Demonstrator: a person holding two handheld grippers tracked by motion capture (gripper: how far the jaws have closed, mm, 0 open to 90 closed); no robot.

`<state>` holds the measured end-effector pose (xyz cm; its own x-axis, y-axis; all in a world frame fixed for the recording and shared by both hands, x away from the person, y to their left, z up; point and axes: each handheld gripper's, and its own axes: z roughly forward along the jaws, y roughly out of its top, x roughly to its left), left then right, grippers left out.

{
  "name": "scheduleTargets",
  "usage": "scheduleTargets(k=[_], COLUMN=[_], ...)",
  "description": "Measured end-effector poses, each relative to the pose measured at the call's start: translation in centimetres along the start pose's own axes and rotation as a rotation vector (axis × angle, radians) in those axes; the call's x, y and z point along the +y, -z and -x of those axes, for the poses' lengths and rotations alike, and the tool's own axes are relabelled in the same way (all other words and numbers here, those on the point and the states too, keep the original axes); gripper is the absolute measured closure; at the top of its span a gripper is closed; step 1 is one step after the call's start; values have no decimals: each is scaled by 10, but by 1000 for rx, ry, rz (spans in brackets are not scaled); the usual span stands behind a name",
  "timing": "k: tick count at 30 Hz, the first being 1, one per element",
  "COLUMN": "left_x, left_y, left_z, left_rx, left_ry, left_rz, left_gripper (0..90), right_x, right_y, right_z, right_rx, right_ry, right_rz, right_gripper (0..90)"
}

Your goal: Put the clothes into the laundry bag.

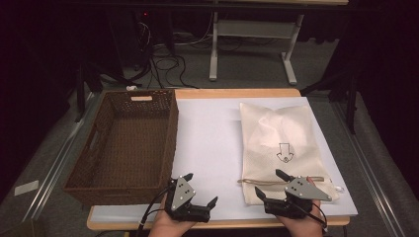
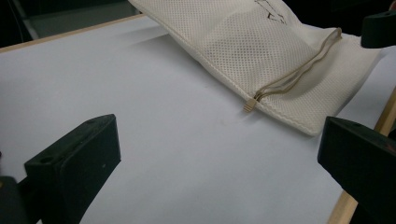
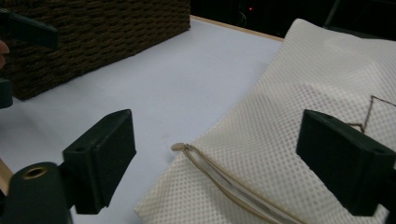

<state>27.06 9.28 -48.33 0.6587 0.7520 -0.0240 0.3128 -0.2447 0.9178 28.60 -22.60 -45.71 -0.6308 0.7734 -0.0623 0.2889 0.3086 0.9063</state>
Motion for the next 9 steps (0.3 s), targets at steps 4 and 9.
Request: scheduleTargets(k=[4, 9], left_x=[1, 1], left_y=[3, 4], left_z=[5, 6], left_rx=[8, 20], left_ry=[-20, -22], left_rz=[10, 19], left_gripper=[1, 1], right_x=[-3, -4], right_y=[6, 11], right_z=[5, 7], right_rx=[-29, -35], right_ry=[-28, -33], right_rz=[2, 17], right_gripper=[56, 45])
